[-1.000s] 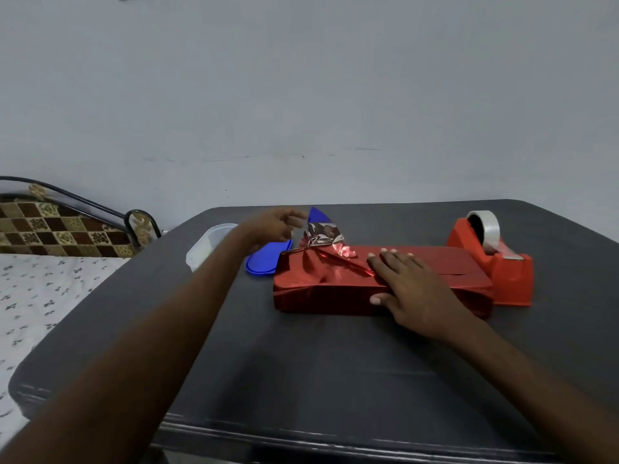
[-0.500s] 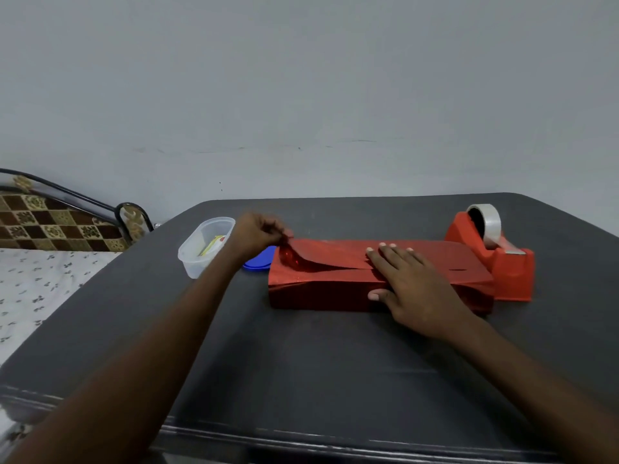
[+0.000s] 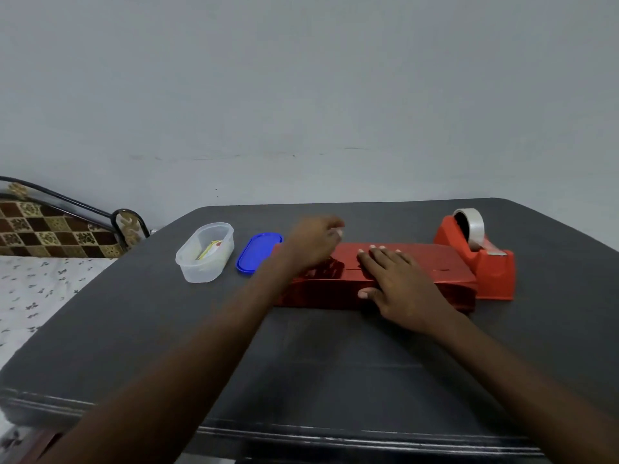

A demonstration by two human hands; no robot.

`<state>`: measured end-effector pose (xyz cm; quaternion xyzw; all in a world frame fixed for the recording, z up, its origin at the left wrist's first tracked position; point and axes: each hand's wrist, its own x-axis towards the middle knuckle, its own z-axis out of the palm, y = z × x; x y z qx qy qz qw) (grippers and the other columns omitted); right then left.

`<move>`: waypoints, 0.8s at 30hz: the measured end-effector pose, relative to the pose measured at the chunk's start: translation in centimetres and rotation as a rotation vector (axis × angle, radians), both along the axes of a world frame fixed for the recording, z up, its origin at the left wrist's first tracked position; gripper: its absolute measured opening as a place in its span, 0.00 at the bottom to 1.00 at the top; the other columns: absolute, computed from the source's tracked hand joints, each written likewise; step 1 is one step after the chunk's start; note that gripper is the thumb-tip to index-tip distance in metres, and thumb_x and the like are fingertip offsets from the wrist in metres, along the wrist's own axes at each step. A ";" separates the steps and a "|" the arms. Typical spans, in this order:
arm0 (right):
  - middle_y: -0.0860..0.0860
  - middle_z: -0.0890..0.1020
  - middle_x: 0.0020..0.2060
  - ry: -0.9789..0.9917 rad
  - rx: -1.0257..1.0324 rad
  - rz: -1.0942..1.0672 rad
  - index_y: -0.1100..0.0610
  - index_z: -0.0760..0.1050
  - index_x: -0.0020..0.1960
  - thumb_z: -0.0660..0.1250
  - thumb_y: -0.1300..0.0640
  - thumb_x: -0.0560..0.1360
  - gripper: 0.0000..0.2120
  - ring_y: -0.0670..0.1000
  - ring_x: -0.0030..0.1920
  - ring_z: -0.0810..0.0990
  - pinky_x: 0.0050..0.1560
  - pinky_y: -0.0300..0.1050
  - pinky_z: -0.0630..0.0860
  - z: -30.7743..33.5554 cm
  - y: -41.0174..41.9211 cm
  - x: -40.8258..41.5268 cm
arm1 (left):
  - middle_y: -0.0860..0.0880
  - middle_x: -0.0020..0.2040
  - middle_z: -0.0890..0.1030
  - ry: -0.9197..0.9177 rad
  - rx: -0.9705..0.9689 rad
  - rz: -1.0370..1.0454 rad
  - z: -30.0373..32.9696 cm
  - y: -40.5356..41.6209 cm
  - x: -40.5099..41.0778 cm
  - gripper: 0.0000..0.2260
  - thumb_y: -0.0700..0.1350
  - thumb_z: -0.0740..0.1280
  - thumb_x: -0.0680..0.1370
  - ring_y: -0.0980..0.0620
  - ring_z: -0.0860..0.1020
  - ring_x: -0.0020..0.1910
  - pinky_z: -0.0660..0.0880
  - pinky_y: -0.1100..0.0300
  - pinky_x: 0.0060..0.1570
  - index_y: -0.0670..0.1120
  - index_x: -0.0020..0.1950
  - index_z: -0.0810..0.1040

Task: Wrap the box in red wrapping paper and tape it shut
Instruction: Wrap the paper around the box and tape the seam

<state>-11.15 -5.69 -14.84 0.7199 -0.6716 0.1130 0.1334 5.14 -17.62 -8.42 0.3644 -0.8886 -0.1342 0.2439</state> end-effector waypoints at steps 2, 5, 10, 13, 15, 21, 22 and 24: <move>0.56 0.60 0.79 -0.019 0.007 0.003 0.56 0.54 0.81 0.59 0.39 0.81 0.35 0.56 0.79 0.57 0.78 0.52 0.51 0.2 -0.1 -0.1 | 0.40 0.68 0.75 -0.205 -0.019 -0.018 -2.1 1.2 -1.7 0.18 0.47 0.57 0.84 0.41 0.73 0.68 0.67 0.54 0.65 0.40 0.70 0.72; 0.53 0.57 0.80 -0.060 0.046 0.004 0.56 0.52 0.82 0.59 0.38 0.80 0.37 0.53 0.80 0.54 0.79 0.49 0.48 0.5 0.0 -0.5 | 0.41 0.76 0.65 -0.312 -0.146 -0.015 -4.6 1.5 -1.3 0.22 0.50 0.52 0.85 0.45 0.63 0.76 0.60 0.52 0.73 0.41 0.76 0.64; 0.51 0.55 0.81 -0.086 0.056 -0.005 0.53 0.50 0.82 0.58 0.45 0.83 0.33 0.50 0.80 0.52 0.78 0.46 0.47 0.5 1.2 -1.9 | 0.45 0.80 0.57 -0.317 -0.157 -0.050 -5.1 1.8 -0.4 0.28 0.60 0.48 0.84 0.50 0.54 0.79 0.52 0.53 0.77 0.47 0.81 0.53; 0.51 0.58 0.80 -0.080 0.025 -0.014 0.53 0.52 0.81 0.59 0.47 0.83 0.31 0.50 0.80 0.55 0.78 0.48 0.49 0.0 1.6 -2.5 | 0.44 0.80 0.54 -0.368 -0.165 -0.080 -5.1 2.0 -0.1 0.33 0.68 0.47 0.79 0.48 0.52 0.79 0.50 0.52 0.77 0.56 0.81 0.48; 0.52 0.60 0.80 -0.075 -0.005 -0.017 0.54 0.54 0.81 0.60 0.49 0.83 0.30 0.51 0.80 0.56 0.79 0.49 0.51 -0.4 1.6 -2.4 | 0.43 0.80 0.53 -0.412 -0.176 -0.085 -5.0 2.1 0.1 0.34 0.70 0.48 0.78 0.47 0.51 0.79 0.49 0.52 0.77 0.58 0.80 0.48; 0.52 0.63 0.79 -0.077 -0.034 -0.036 0.55 0.57 0.80 0.60 0.51 0.82 0.29 0.52 0.79 0.59 0.78 0.50 0.53 -0.3 0.6 -2.2 | 0.44 0.81 0.49 -0.470 -0.194 -0.063 -3.8 2.3 -0.7 0.32 0.63 0.50 0.82 0.48 0.48 0.80 0.47 0.54 0.76 0.49 0.81 0.52; 0.53 0.63 0.79 -0.084 -0.033 -0.042 0.55 0.57 0.80 0.61 0.51 0.82 0.28 0.52 0.79 0.59 0.78 0.50 0.53 -0.3 0.3 -2.0 | 0.44 0.81 0.49 -0.480 -0.198 -0.062 -3.8 2.4 -1.0 0.31 0.61 0.51 0.83 0.48 0.48 0.80 0.47 0.54 0.76 0.45 0.81 0.52; 0.53 0.63 0.78 -0.103 -0.032 -0.056 0.55 0.57 0.80 0.61 0.52 0.82 0.28 0.52 0.79 0.60 0.78 0.50 0.53 0.0 -0.1 -1.8 | 0.42 0.81 0.51 -0.475 -0.191 -0.063 -3.9 2.4 -1.4 0.29 0.57 0.51 0.84 0.47 0.51 0.79 0.50 0.53 0.76 0.43 0.80 0.52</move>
